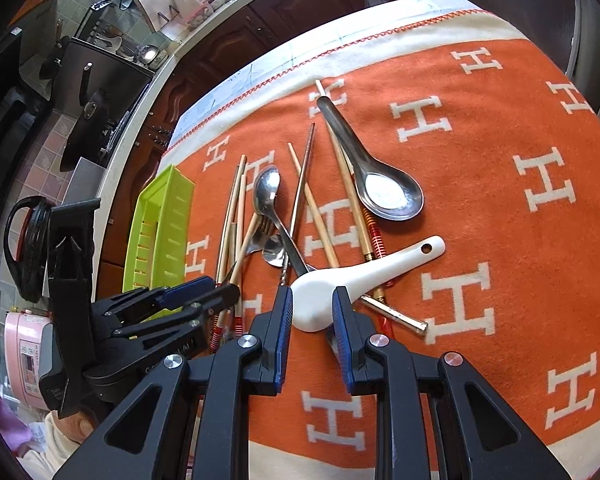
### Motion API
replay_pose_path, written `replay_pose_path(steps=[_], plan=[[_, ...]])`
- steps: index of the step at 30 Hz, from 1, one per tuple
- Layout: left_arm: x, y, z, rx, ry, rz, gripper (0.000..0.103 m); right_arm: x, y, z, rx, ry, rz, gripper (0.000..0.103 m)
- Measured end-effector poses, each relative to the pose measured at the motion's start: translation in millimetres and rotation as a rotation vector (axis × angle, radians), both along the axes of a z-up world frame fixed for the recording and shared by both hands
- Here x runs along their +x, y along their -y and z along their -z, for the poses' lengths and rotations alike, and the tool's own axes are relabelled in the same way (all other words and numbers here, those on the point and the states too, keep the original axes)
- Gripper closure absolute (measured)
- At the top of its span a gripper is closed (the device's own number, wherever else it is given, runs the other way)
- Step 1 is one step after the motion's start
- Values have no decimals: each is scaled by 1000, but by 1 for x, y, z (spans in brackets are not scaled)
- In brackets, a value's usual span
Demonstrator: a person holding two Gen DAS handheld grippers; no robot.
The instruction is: Organize utensils
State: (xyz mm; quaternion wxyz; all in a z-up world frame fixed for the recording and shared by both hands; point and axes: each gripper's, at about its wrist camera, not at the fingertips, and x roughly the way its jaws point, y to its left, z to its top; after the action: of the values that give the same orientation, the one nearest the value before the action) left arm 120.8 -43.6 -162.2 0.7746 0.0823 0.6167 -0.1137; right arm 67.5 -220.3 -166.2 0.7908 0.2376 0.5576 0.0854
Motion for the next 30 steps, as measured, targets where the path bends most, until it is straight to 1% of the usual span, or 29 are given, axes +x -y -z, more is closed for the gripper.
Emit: replay_pose_path(steps=[7, 9, 10, 11, 15, 20, 24, 27, 30], plan=[[0, 4, 0, 20, 27, -1, 81, 2, 4, 7, 8, -5, 4, 83], [1, 4, -3, 15, 48, -8, 96, 3, 5, 8, 7, -4, 6, 83], [2, 6, -4, -1, 42, -11, 99, 3, 6, 8, 6, -3, 7, 83], [3, 3, -4, -28, 30, -25, 100, 4, 7, 8, 3, -3, 10, 83], [4, -2, -4, -52, 20, -41, 100, 9, 11, 11, -2, -3, 22, 83], [3, -15, -8, -115, -5, -73, 100, 23, 11, 21, -18, -15, 9, 83], [2, -21, -23, -144, 21, -87, 100, 41, 11, 29, -36, -17, -10, 83], [0, -29, -36, -173, 42, -97, 100, 54, 8, 38, -34, -36, -27, 89], [0, -35, -45, -188, 63, -108, 100, 62, 6, 39, -48, -35, -27, 90]])
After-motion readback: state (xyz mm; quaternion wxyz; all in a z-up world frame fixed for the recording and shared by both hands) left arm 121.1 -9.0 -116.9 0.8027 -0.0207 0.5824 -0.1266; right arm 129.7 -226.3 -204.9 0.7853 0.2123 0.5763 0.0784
